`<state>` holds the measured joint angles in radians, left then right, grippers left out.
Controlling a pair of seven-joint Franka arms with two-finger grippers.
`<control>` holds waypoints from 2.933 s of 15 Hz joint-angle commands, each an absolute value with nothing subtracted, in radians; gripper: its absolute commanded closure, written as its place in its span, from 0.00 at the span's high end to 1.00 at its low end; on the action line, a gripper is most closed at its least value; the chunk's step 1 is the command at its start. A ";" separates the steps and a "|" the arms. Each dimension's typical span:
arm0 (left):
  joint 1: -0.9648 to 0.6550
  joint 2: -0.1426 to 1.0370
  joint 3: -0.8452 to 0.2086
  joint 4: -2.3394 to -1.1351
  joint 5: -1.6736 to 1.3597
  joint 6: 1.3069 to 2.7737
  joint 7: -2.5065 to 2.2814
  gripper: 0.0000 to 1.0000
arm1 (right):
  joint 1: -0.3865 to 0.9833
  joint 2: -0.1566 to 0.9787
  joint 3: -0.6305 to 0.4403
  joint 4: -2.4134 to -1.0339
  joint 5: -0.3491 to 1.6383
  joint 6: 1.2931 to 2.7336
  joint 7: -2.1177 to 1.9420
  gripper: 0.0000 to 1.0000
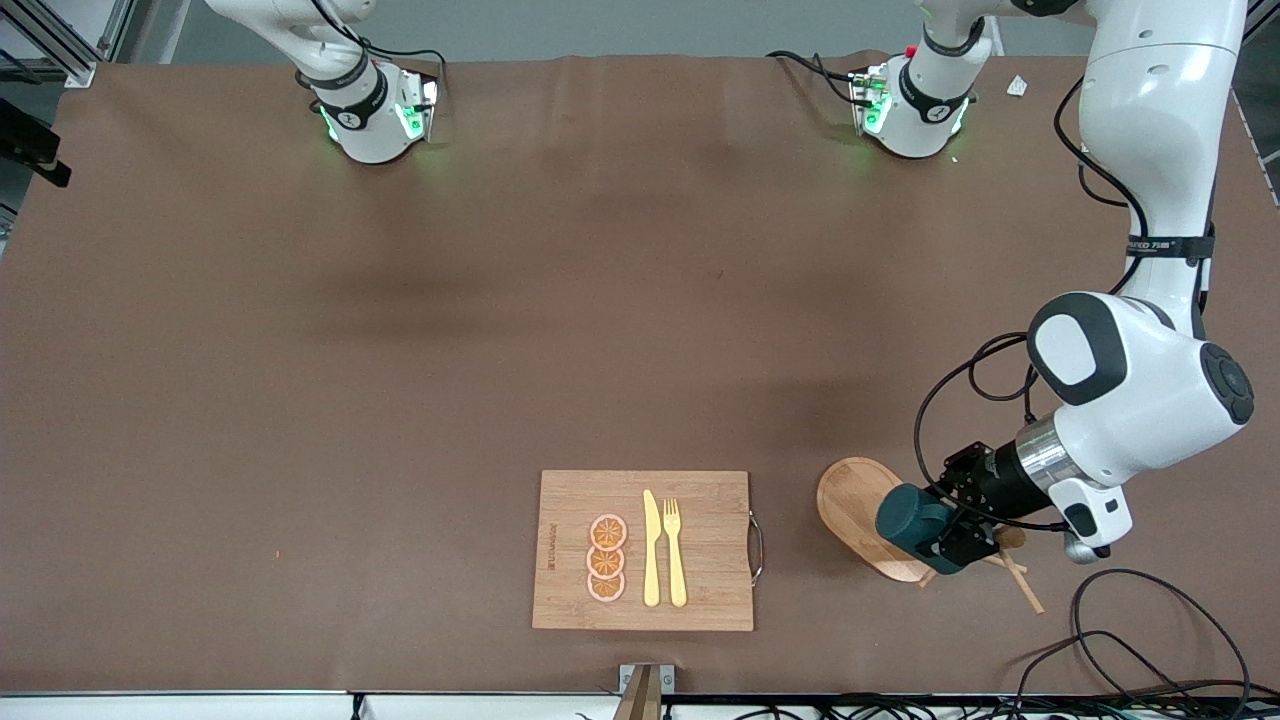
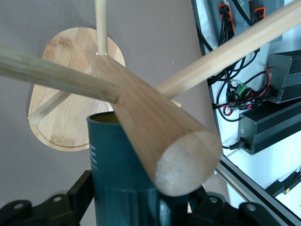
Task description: Transfer cup from left to right arm and place
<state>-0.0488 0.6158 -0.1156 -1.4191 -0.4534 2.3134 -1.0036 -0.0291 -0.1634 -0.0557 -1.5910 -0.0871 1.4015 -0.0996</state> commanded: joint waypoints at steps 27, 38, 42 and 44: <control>-0.860 0.751 -0.101 -1.413 0.878 2.307 -1.980 0.43 | 0.015 -0.146 -0.064 -1.594 -0.040 1.405 -0.101 1.00; -1.069 0.962 -0.100 -1.405 1.593 2.097 -2.293 0.43 | 0.009 -0.130 -0.069 -1.574 -0.038 1.404 -0.100 1.00; -1.141 1.041 -0.100 -1.405 1.757 1.938 -2.469 0.44 | 0.008 -0.104 -0.069 -1.571 -0.009 1.428 -0.100 1.00; -1.153 1.066 -0.100 -1.408 1.827 1.904 -2.557 0.47 | 0.000 -0.086 -0.069 -1.569 -0.009 1.437 -0.100 1.00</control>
<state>-1.1415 1.0383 -0.1116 -1.4291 1.7585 1.9399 -2.4928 0.0162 -0.1076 -0.0738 -1.5669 -0.0229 1.4218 -0.0964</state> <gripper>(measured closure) 0.159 0.000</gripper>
